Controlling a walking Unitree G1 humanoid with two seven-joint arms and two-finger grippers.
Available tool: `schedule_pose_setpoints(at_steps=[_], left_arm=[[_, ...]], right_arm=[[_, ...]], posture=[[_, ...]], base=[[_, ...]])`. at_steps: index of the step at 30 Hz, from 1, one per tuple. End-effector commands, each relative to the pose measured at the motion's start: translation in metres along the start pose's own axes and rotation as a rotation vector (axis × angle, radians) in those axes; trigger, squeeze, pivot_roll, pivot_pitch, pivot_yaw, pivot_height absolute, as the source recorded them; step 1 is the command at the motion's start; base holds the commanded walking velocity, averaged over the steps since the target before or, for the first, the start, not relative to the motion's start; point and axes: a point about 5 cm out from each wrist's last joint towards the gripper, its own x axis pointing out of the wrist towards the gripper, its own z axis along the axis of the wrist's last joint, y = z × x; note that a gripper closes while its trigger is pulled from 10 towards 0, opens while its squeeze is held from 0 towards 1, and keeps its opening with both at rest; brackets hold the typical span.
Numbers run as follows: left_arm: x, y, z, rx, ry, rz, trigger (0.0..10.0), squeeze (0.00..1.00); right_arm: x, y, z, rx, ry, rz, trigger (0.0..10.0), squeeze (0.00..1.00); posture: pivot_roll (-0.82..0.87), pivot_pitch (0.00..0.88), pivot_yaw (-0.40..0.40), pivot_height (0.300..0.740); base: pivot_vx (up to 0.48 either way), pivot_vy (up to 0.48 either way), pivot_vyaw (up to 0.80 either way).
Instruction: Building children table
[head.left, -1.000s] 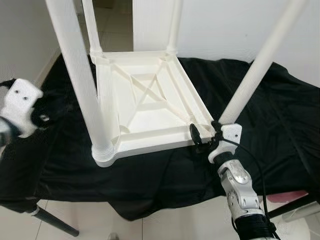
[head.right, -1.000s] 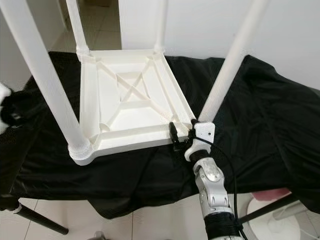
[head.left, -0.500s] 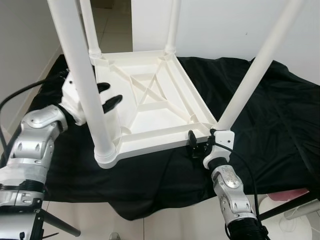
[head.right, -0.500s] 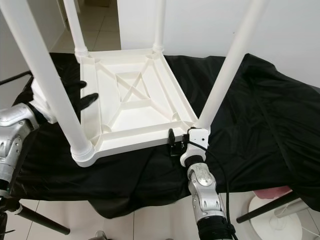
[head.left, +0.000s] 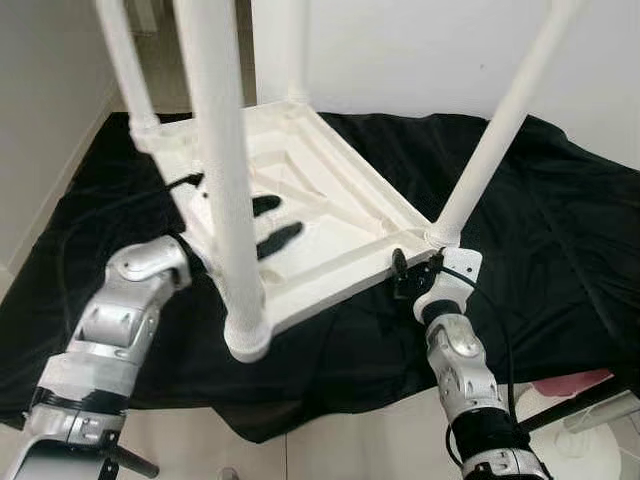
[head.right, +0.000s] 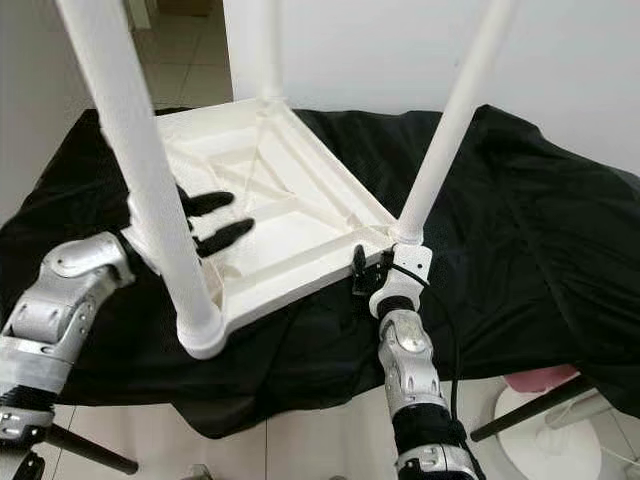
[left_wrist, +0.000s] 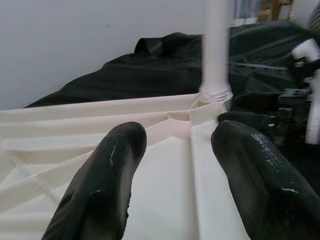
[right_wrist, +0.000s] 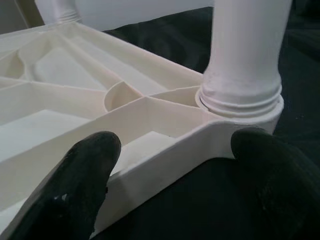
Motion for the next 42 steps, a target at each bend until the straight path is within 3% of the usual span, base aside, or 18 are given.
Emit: schedule_pose_setpoints(at_steps=[1,7,8,11,17,19,21,25,28,31,37,42], left_arm=[[0.010,-0.022,0.001,-0.019,-0.011,-0.095,10.0,0.00],[0.014,-0.030,0.005,-0.035,-0.033,-0.100,10.0,0.00],[0.023,-0.043,0.013,-0.060,-0.071,-0.104,10.0,0.00],[0.031,-0.051,0.019,-0.078,-0.105,-0.104,10.0,0.00],[0.037,-0.056,0.025,-0.085,-0.127,-0.086,10.0,0.00],[0.029,-0.045,0.023,-0.067,-0.103,-0.034,10.0,0.00],[0.029,-0.045,0.023,-0.067,-0.103,-0.034,10.0,0.00],[-0.003,-0.012,0.007,0.026,0.020,0.094,10.0,0.00],[-0.015,-0.004,0.002,0.069,0.063,0.126,10.0,0.00],[-0.031,0.000,-0.005,0.067,0.061,0.120,10.0,0.00],[-0.043,-0.001,-0.019,0.071,0.131,0.049,10.0,0.00],[-0.052,0.002,-0.034,0.143,0.242,0.007,10.0,0.00]], right_arm=[[0.001,0.001,-0.023,0.032,0.126,-0.004,10.0,0.00],[0.008,0.000,-0.020,0.048,0.123,-0.001,10.0,0.00],[0.019,-0.006,-0.013,0.062,0.102,-0.006,10.0,0.00],[0.024,-0.011,-0.008,0.074,0.085,-0.014,10.0,0.00],[0.028,-0.020,0.000,0.045,0.049,-0.025,10.0,0.00],[0.025,-0.026,0.005,0.030,0.006,-0.001,10.0,0.00],[0.025,-0.026,0.005,0.030,0.006,-0.001,10.0,0.00],[0.012,-0.035,0.010,-0.003,-0.079,0.076,10.0,0.00],[0.005,-0.041,0.016,0.008,-0.127,0.111,10.0,0.00],[-0.009,-0.052,0.029,0.023,-0.196,0.177,10.0,0.00],[-0.013,-0.060,0.036,0.007,-0.215,0.173,10.0,0.00],[-0.013,-0.062,0.046,0.002,-0.250,0.165,10.0,0.00]], posture=[[0.03,0.084,-0.022,0.740],[0.03,0.085,-0.024,0.740],[0.05,0.086,-0.029,0.740],[0.05,0.085,-0.031,0.740],[0.06,0.085,-0.036,0.740],[0.06,0.089,-0.039,0.740],[0.06,0.089,-0.039,0.740],[0.06,0.096,-0.032,0.740],[0.05,0.095,-0.029,0.740],[0.04,0.102,-0.020,0.740],[0.03,0.104,-0.017,0.740],[0.01,0.100,-0.018,0.740]], base=[[0.000,0.000,0.00],[0.000,0.000,0.00],[0.000,0.000,0.00],[0.000,0.000,0.00],[0.000,0.000,0.00],[0.000,0.000,0.00],[0.000,0.000,0.00],[0.000,0.000,0.00],[0.000,0.000,0.00],[0.000,0.000,0.00],[0.000,0.000,0.00],[0.000,0.000,0.00]])
